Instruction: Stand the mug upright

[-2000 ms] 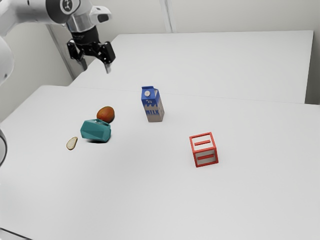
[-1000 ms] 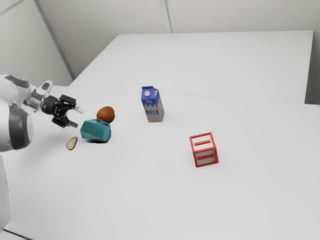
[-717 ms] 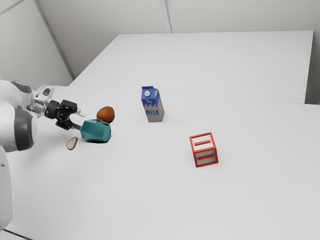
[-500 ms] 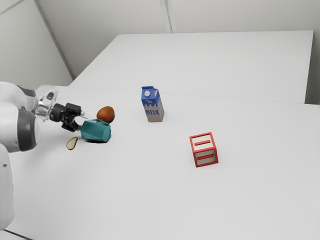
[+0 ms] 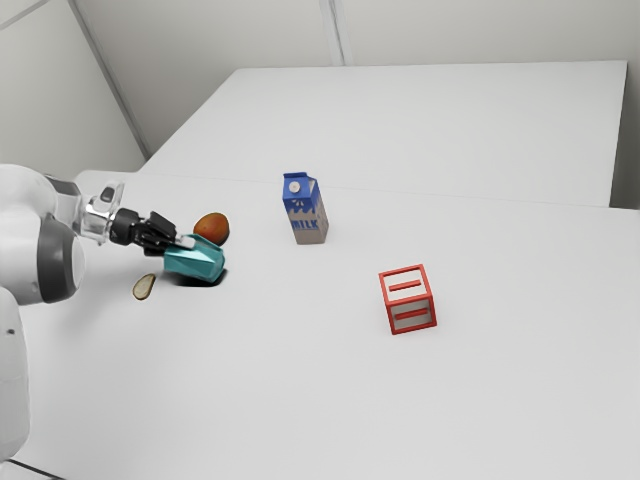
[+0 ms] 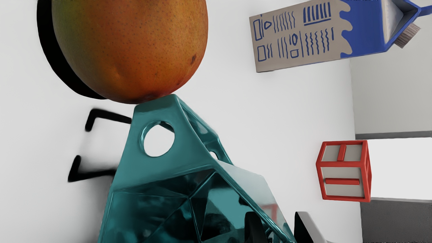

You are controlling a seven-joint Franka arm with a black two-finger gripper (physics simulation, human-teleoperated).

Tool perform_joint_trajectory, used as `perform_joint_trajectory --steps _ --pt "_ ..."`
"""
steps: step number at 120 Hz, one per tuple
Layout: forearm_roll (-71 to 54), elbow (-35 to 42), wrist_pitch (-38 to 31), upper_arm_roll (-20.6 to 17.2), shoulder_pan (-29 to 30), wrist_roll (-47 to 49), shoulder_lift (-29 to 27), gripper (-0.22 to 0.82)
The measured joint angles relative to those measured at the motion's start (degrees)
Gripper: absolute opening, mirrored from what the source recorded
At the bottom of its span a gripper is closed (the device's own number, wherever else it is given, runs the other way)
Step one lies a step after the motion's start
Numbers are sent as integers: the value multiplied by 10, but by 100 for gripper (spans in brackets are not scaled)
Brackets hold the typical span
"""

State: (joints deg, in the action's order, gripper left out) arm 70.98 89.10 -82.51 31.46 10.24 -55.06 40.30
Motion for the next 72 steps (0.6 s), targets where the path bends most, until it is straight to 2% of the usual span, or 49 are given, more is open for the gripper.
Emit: perform_joint_trajectory --steps 16,38,52,72 --pt "5 0 9 6 -15 -7 -10 -12" --pt "-49 1 -5 7 -111 -3 -93 -16" --pt "-166 -3 -61 -17 -182 6 -111 -17" --pt "-363 0 -182 -33 -268 32 -122 -18"
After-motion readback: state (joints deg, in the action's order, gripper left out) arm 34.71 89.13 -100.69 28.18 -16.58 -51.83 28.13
